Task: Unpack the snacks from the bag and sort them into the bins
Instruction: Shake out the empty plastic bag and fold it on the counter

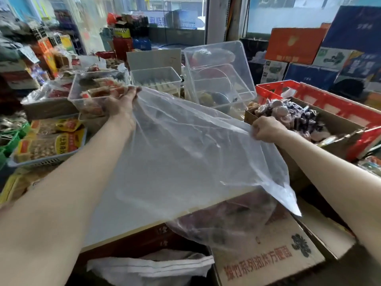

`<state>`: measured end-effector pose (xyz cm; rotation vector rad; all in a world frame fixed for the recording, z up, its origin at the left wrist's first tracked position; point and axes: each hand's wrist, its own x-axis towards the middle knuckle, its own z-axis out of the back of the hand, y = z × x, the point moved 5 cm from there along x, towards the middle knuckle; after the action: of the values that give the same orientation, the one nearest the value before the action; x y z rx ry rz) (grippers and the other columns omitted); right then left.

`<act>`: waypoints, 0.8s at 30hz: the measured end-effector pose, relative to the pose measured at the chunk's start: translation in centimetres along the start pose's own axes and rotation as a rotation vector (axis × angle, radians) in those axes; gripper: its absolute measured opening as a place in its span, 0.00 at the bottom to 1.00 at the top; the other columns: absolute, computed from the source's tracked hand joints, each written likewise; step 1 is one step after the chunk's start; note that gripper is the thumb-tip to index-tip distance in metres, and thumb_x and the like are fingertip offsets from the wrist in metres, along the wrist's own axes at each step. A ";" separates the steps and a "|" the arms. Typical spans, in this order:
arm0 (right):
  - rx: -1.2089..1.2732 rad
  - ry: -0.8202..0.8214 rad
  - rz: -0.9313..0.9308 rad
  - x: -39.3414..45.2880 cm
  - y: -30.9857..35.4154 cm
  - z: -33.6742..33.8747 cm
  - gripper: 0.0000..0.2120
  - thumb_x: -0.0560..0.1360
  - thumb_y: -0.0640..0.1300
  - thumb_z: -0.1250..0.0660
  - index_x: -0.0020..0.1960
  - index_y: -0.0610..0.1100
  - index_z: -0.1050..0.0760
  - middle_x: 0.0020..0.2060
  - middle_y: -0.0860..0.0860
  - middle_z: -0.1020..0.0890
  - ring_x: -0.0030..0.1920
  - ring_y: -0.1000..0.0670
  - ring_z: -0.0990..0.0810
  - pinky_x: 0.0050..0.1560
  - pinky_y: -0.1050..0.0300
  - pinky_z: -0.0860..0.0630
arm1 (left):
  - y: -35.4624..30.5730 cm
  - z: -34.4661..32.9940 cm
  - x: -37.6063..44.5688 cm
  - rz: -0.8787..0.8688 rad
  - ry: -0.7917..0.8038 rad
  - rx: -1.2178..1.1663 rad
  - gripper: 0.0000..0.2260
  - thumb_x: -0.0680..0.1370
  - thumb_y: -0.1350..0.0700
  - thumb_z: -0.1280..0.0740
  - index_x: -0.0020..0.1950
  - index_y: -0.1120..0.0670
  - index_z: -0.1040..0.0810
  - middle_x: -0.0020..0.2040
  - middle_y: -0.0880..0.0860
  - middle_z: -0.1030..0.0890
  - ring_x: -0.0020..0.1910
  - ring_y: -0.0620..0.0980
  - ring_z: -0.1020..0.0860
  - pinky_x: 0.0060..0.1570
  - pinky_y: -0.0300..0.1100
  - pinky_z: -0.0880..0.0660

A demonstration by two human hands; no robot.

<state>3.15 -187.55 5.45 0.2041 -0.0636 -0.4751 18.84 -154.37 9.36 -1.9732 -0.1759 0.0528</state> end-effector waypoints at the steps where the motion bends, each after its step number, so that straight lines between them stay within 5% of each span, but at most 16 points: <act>1: 0.075 -0.124 -0.053 -0.1 -0.4 1.0 0.07 0.72 0.36 0.36 0.43 0.42 0.20 0.46 0.43 0.20 0.51 0.41 0.22 0.45 0.57 0.29 | -0.6 0.1 0.4 -0.014 -0.021 0.054 0.08 0.74 0.63 0.30 0.52 0.57 0.24 0.40 0.49 0.21 0.42 0.48 0.21 0.43 0.41 0.22; 3: 0.266 -0.256 -0.030 -0.4 0.2 2.3 0.09 0.73 0.34 0.37 0.45 0.43 0.19 0.44 0.44 0.19 0.48 0.44 0.21 0.45 0.58 0.27 | -0.9 0.4 0.8 -0.045 0.003 0.314 0.20 0.74 0.63 0.31 0.65 0.58 0.29 0.54 0.53 0.23 0.53 0.49 0.25 0.53 0.41 0.25; 6: 0.517 0.024 0.064 -0.6 3.5 1.1 0.11 0.74 0.29 0.39 0.40 0.42 0.23 0.33 0.47 0.22 0.28 0.53 0.22 0.25 0.66 0.27 | 0.5 0.0 1.1 -0.201 0.242 0.810 0.36 0.75 0.58 0.30 0.76 0.57 0.48 0.75 0.57 0.42 0.73 0.53 0.40 0.70 0.44 0.39; 10: 0.586 0.165 0.152 2.1 7.0 -1.1 0.13 0.74 0.27 0.41 0.39 0.41 0.24 0.34 0.45 0.22 0.31 0.51 0.24 0.32 0.60 0.25 | 2.0 -0.7 1.6 -0.532 0.315 1.288 0.39 0.76 0.57 0.32 0.77 0.51 0.55 0.78 0.55 0.55 0.76 0.57 0.54 0.73 0.55 0.50; 12: 0.555 0.095 0.166 4.8 8.9 -1.6 0.10 0.73 0.28 0.38 0.42 0.39 0.21 0.32 0.48 0.22 0.26 0.58 0.25 0.32 0.64 0.25 | 2.1 -0.7 2.4 -0.566 0.238 1.443 0.40 0.76 0.55 0.33 0.77 0.47 0.58 0.77 0.54 0.61 0.76 0.57 0.60 0.73 0.59 0.56; 14: 0.515 0.002 0.149 7.8 11.0 -2.0 0.09 0.71 0.30 0.35 0.47 0.38 0.19 0.29 0.51 0.24 0.24 0.58 0.26 0.32 0.67 0.26 | 3.2 -1.6 2.3 -0.576 0.415 1.597 0.40 0.74 0.49 0.31 0.77 0.44 0.55 0.77 0.54 0.63 0.76 0.56 0.63 0.72 0.60 0.57; 18: 0.573 0.070 0.120 12.5 14.5 -3.9 0.08 0.71 0.33 0.33 0.49 0.37 0.19 0.35 0.47 0.21 0.33 0.51 0.24 0.43 0.59 0.22 | 9.8 -3.8 -2.4 -0.898 0.957 1.653 0.45 0.67 0.39 0.27 0.77 0.43 0.49 0.78 0.53 0.55 0.76 0.56 0.54 0.70 0.58 0.51; 21: 0.682 0.249 0.195 13.4 15.6 -4.2 0.10 0.74 0.34 0.33 0.55 0.35 0.22 0.43 0.43 0.20 0.36 0.51 0.21 0.39 0.64 0.21 | 14.1 -4.9 -5.4 -1.234 0.968 1.502 0.43 0.62 0.39 0.25 0.72 0.47 0.40 0.74 0.57 0.44 0.71 0.58 0.41 0.66 0.58 0.45; 24: 0.852 0.567 0.233 12.8 14.9 -4.6 0.12 0.77 0.37 0.36 0.61 0.39 0.27 0.47 0.47 0.19 0.36 0.54 0.18 0.37 0.64 0.20 | 15.7 -7.6 -6.3 -1.358 0.970 1.333 0.18 0.65 0.52 0.24 0.53 0.51 0.23 0.57 0.54 0.22 0.58 0.55 0.25 0.63 0.52 0.40</act>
<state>21.65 -179.70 4.26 1.1470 0.2708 -0.1180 15.05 -168.29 -2.33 -0.1506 -0.5865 -1.2731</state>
